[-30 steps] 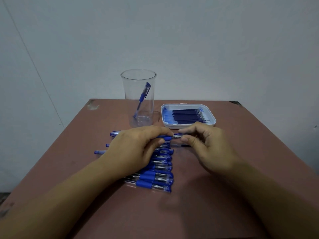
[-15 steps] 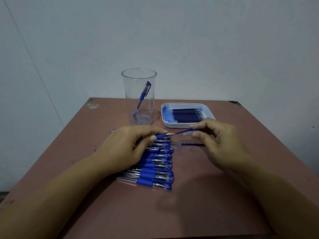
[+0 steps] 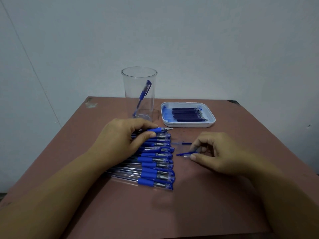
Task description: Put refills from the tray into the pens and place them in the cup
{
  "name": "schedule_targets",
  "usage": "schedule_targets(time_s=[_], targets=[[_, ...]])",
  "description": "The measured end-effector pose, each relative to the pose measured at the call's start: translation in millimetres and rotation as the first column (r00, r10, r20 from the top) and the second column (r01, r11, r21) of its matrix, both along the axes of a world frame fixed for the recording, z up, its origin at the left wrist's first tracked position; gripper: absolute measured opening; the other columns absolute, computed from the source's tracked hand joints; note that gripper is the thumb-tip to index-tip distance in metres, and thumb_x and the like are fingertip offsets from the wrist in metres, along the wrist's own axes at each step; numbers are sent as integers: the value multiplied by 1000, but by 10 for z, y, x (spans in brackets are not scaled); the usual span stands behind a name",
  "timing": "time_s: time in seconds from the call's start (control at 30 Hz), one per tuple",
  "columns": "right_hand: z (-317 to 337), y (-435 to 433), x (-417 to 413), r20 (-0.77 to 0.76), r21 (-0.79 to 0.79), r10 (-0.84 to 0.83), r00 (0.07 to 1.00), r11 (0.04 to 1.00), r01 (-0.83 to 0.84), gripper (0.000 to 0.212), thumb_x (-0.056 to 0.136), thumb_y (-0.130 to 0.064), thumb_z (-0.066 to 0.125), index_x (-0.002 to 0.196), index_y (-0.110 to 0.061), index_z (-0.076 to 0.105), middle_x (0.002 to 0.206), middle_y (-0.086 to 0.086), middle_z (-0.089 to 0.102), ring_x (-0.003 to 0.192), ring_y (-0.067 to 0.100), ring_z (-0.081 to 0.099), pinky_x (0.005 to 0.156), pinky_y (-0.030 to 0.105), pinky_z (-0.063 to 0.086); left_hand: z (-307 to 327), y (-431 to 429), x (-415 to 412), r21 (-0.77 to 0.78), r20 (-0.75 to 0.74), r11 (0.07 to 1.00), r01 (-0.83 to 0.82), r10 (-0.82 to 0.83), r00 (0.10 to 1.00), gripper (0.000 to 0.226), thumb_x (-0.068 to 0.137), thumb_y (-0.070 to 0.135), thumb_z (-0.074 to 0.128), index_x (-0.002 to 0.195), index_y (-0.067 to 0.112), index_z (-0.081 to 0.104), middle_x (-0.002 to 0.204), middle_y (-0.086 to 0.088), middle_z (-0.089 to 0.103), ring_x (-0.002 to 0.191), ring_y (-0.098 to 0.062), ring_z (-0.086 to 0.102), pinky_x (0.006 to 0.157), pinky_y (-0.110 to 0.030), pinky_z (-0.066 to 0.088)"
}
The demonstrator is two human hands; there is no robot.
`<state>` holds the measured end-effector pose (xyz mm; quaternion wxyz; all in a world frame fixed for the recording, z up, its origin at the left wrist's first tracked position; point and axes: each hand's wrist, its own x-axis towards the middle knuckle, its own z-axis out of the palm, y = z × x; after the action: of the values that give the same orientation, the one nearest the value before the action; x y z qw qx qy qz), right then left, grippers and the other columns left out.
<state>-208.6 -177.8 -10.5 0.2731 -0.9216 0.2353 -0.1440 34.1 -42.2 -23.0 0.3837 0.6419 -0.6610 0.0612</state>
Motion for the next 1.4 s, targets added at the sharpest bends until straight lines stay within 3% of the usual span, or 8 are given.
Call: schedule_targets(time_s=[0.13, 0.27, 0.37, 0.6, 0.83, 1.07, 1.2, 1.4], targets=[[-7, -1, -9, -61, -42, 36, 998, 998, -38, 12, 81, -27, 75, 87, -32, 66, 84, -16, 62, 79, -1, 56, 67, 11, 43, 4, 6, -34, -27, 19, 1000, 10, -9, 1000, 35, 86, 57, 52, 109, 39, 71, 93, 24, 72, 83, 7, 63, 67, -9, 45], [-58, 23, 89, 206, -236, 38, 978, 972, 12, 20, 80, -36, 71, 97, -26, 68, 86, -19, 62, 81, 2, 58, 66, 9, 40, -3, -2, -62, -27, 39, 999, 39, -38, 999, 35, 88, 56, 53, 110, 38, 71, 95, 21, 72, 84, 5, 64, 69, -14, 50], [-62, 73, 185, 320, -289, 37, 947, 955, 61, 23, 85, -36, 64, 102, -22, 69, 85, -21, 57, 82, -3, 55, 69, 6, 38, -5, -3, -98, -24, 56, 998, 52, -50, 997, 36, 88, 55, 52, 111, 36, 71, 95, 25, 69, 85, 8, 60, 71, -4, 43], [-105, 105, 308, 357, -369, 109, 928, 929, 33, 25, 92, -33, 54, 93, -16, 72, 81, -7, 65, 75, 6, 55, 67, 18, 43, -24, -23, -147, -49, 85, 995, 85, -80, 993, 33, 89, 50, 54, 111, 31, 72, 93, 18, 72, 84, 5, 61, 71, -3, 42], [-100, 89, 307, 412, -400, 139, 900, 916, 42, 11, 89, -17, 65, 93, -11, 74, 84, -5, 69, 78, 2, 58, 73, 5, 40, -40, -22, -165, -58, 42, 995, 75, -73, 996, 33, 88, 49, 54, 109, 31, 74, 91, 17, 74, 81, 3, 63, 69, -3, 43], [-100, 110, 311, 436, -387, 170, 884, 922, 14, 15, 85, -13, 72, 100, -10, 73, 90, -4, 70, 82, 3, 62, 74, 8, 46, -27, 1, -167, -53, 33, 996, 78, -77, 997, 32, 89, 48, 54, 107, 32, 74, 88, 18, 73, 78, 3, 63, 66, -2, 41], [-108, 148, 322, 454, -342, 144, 879, 939, 23, 26, 88, -23, 70, 112, -11, 69, 91, -8, 64, 83, -1, 59, 76, 6, 42, -23, -18, -173, -90, 83, 993, 72, -64, 994, 31, 89, 47, 56, 107, 30, 74, 89, 17, 72, 80, 1, 63, 67, -11, 47], [-142, 129, 363, 422, -420, 166, 891, 907, 30, 14, 87, -14, 69, 100, -10, 70, 88, -2, 66, 79, 6, 58, 73, 12, 46, -22, -22, -164, -93, 126, 993, 69, -57, 990, 32, 88, 47, 56, 107, 29, 73, 90, 15, 73, 81, 0, 62, 67, -17, 50]])
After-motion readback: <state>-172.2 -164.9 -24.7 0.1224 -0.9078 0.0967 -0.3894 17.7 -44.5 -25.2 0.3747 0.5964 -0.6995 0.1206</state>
